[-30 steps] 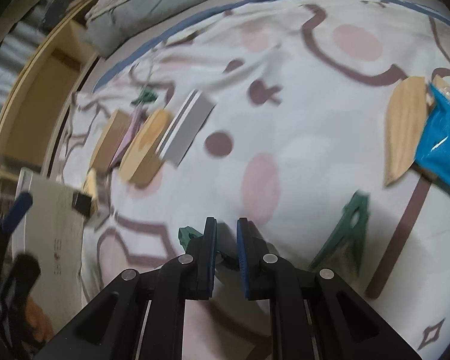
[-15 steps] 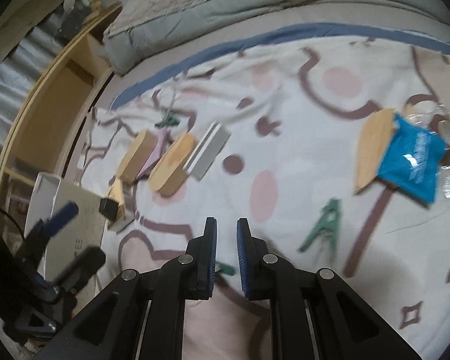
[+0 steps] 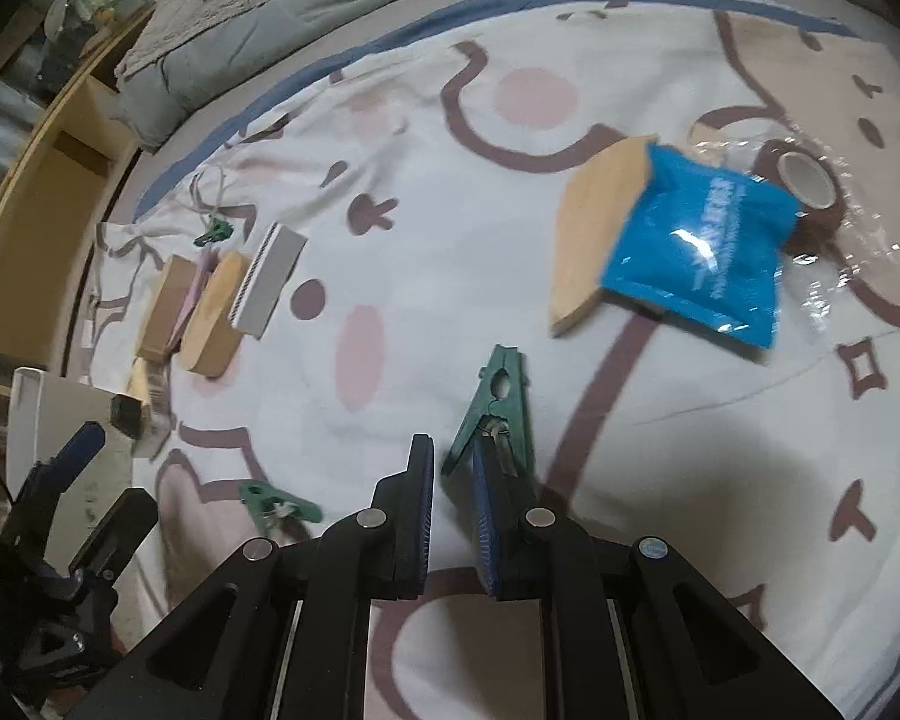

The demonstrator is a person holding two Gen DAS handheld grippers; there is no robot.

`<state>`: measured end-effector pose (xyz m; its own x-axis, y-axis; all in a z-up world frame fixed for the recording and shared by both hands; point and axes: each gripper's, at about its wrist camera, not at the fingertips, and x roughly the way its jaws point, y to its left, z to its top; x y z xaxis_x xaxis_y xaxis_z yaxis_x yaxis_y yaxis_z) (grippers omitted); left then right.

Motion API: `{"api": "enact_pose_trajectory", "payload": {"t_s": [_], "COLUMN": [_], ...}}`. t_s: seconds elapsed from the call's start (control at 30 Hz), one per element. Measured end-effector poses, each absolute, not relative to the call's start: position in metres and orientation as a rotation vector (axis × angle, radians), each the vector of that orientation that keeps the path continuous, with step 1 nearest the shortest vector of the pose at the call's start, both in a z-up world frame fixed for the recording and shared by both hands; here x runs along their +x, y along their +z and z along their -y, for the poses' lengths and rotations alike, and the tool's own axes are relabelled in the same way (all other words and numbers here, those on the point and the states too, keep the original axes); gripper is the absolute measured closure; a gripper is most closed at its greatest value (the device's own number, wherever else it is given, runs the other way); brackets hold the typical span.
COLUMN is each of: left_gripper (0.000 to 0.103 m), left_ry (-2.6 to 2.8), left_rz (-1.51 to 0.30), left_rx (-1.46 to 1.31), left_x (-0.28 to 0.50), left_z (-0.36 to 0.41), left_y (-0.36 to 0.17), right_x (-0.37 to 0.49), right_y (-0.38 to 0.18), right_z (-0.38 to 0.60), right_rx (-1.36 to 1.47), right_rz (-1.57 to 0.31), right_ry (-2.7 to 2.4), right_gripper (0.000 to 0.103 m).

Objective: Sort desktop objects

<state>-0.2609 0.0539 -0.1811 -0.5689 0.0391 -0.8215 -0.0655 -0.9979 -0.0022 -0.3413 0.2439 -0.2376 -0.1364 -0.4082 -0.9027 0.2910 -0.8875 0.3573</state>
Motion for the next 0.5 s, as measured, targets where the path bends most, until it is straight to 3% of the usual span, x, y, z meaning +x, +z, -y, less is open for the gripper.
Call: {"api": "enact_pose_trajectory", "payload": {"t_s": [0.5], "left_gripper": [0.000], "left_ry": [2.678], "left_rz": [0.193], "left_rx": [-1.502], "left_x": [-0.274], "left_z": [-0.073], "left_y": [-0.195], "right_x": [-0.357], "right_y": [-0.235], "right_z": [-0.267], "right_rx": [1.651], "right_rz": [0.247], "right_ry": [-2.098], "right_gripper": [0.089]}}
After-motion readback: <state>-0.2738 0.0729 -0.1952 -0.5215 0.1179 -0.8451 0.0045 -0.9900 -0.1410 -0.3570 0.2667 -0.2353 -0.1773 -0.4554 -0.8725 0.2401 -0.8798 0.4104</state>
